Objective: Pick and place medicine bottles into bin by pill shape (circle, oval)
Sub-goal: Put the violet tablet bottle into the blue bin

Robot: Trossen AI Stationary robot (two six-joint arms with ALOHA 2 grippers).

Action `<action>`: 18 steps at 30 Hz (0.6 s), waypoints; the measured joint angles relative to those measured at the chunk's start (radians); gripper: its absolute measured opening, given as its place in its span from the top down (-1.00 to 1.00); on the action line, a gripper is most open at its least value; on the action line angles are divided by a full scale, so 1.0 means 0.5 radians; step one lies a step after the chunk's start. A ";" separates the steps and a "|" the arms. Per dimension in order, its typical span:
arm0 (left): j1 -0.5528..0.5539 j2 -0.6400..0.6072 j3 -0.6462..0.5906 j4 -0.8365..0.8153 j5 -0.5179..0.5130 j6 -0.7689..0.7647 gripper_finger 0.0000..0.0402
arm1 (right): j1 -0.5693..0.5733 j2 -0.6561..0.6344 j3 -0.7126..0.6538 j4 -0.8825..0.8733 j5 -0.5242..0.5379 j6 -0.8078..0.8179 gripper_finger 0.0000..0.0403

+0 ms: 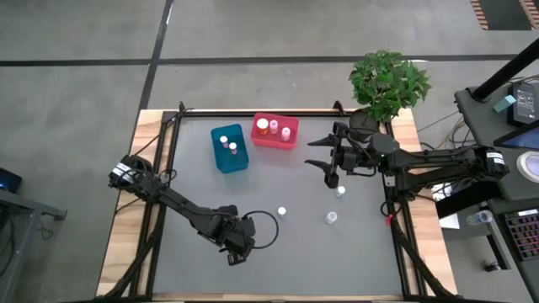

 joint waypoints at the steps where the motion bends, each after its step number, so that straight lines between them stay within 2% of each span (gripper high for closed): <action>1: 0.000 0.000 0.000 0.000 0.010 0.000 0.30 | 0.000 0.000 0.000 0.000 0.000 0.000 -0.09; 8: 0.000 0.000 0.009 -0.001 0.033 0.001 0.56 | 0.000 0.000 0.000 -0.002 0.001 0.019 -0.09; 18: 0.056 -0.048 0.050 -0.024 0.039 0.160 0.48 | 0.000 0.000 0.000 -0.009 0.006 0.055 -0.09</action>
